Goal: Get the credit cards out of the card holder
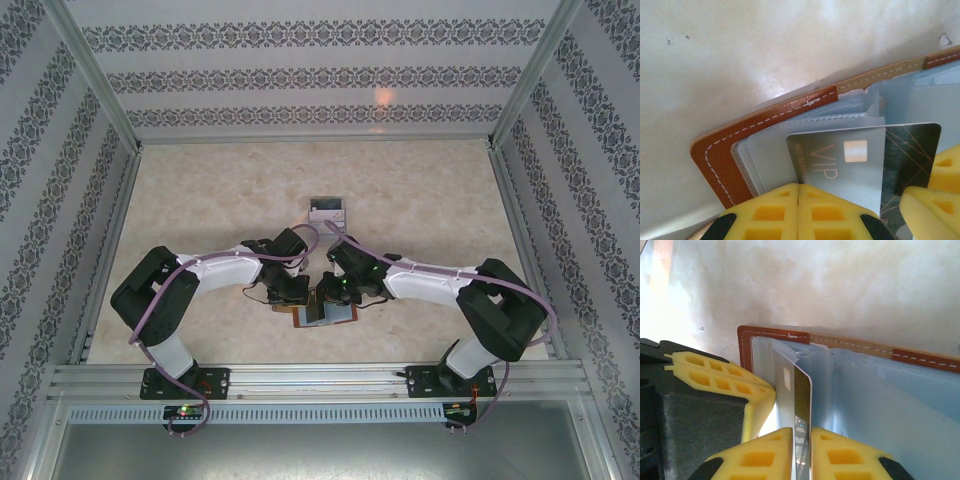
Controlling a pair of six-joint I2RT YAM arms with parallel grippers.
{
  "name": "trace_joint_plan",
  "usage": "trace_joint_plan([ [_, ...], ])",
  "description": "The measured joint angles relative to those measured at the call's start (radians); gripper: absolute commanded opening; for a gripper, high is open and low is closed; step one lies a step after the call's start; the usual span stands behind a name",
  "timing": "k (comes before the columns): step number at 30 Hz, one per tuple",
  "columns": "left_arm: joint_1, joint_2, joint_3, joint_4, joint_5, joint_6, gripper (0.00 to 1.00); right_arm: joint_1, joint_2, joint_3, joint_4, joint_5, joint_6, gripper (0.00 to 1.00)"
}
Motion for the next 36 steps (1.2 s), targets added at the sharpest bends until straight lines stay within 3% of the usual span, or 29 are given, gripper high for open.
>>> trace_joint_plan([
  [10,0.0,0.0,0.0,-0.003,-0.002,0.001,0.06,-0.014,0.01,-0.001,0.012,-0.016,-0.005,0.05],
  [25,-0.006,-0.033,0.018,-0.117,-0.108,0.034,0.09,-0.097,-0.176,-0.01,-0.184,0.08,-0.113,0.01],
  [30,-0.006,-0.041,0.043,-0.153,-0.137,0.046,0.12,-0.119,-0.195,0.035,-0.256,0.096,-0.22,0.0],
  [36,-0.005,-0.076,0.06,-0.161,-0.166,0.053,0.14,-0.181,-0.166,0.203,-0.359,0.135,-0.467,0.0],
])
